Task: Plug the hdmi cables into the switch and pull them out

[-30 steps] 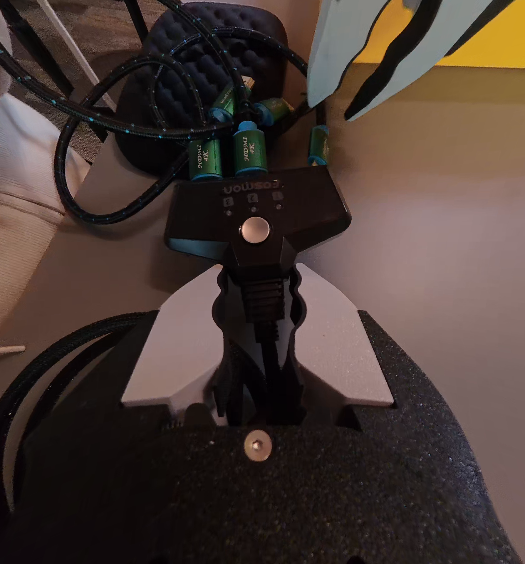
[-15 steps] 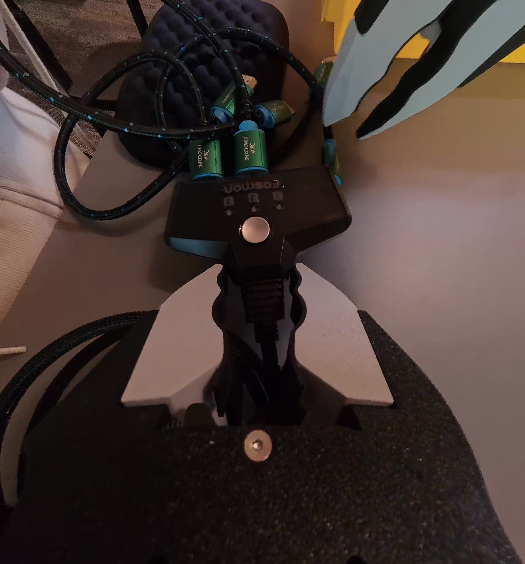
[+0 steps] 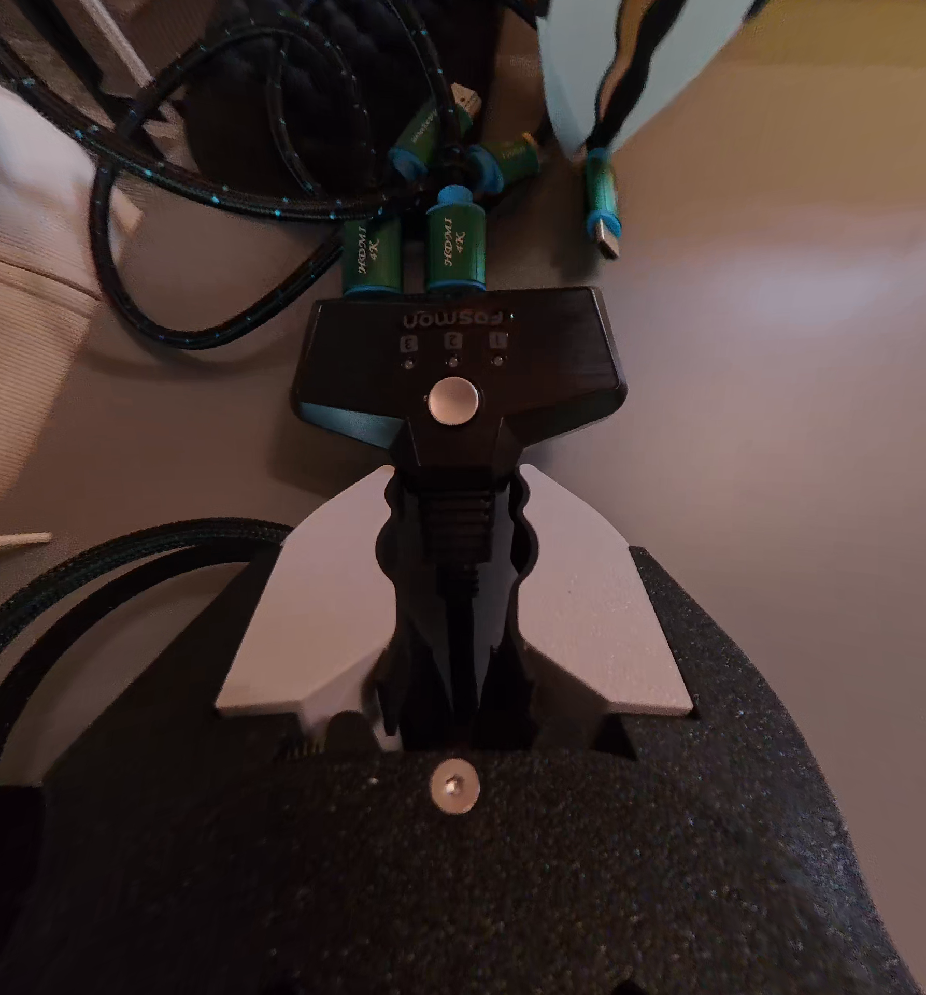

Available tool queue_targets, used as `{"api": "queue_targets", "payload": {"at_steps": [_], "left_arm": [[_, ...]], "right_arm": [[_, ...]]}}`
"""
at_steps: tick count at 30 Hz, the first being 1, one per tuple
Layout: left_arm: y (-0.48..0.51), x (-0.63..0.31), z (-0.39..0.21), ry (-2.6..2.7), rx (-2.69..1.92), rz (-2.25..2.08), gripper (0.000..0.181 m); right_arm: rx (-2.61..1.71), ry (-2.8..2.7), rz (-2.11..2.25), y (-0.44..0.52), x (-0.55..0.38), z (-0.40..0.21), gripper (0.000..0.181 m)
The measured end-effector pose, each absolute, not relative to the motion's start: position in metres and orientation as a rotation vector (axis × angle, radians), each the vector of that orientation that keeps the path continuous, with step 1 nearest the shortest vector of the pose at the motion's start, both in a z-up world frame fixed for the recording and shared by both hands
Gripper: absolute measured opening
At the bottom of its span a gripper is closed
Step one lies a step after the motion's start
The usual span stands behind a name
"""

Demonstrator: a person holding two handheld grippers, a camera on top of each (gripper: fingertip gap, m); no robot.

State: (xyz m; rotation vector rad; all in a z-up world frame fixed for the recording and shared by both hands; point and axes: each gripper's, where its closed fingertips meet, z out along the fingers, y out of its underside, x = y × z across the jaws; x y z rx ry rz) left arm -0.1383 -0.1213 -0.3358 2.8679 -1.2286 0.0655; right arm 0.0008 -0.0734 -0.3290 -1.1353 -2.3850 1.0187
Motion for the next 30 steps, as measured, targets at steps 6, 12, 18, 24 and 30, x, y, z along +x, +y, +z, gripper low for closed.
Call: {"api": "queue_targets", "payload": {"at_steps": [6,12,18,24,30], "left_arm": [[-0.077,-0.149,-0.274,-1.357,3.309,-0.862,0.007],[-0.080,-0.136,-0.234,-1.362,3.151,-1.956,0.008],[-0.092,-0.106,-0.248,-1.570,3.128,-2.022,0.007],[-0.100,-0.094,-0.241,-1.770,2.961,-2.271,0.007],[-0.101,-0.087,-0.247,-1.888,2.989,-2.201,0.007]], "right_arm": [[-1.190,-2.140,1.151,-0.049,-0.010,-0.301,0.062],[-1.054,-1.376,1.667,-0.038,-0.029,-0.185,0.049],[-0.937,-1.680,1.333,-0.083,-0.068,-0.219,0.045],[-0.943,-1.821,1.410,-0.080,-0.074,-0.239,0.053],[-0.849,-1.926,1.508,-0.097,-0.072,-0.242,0.022]]}}
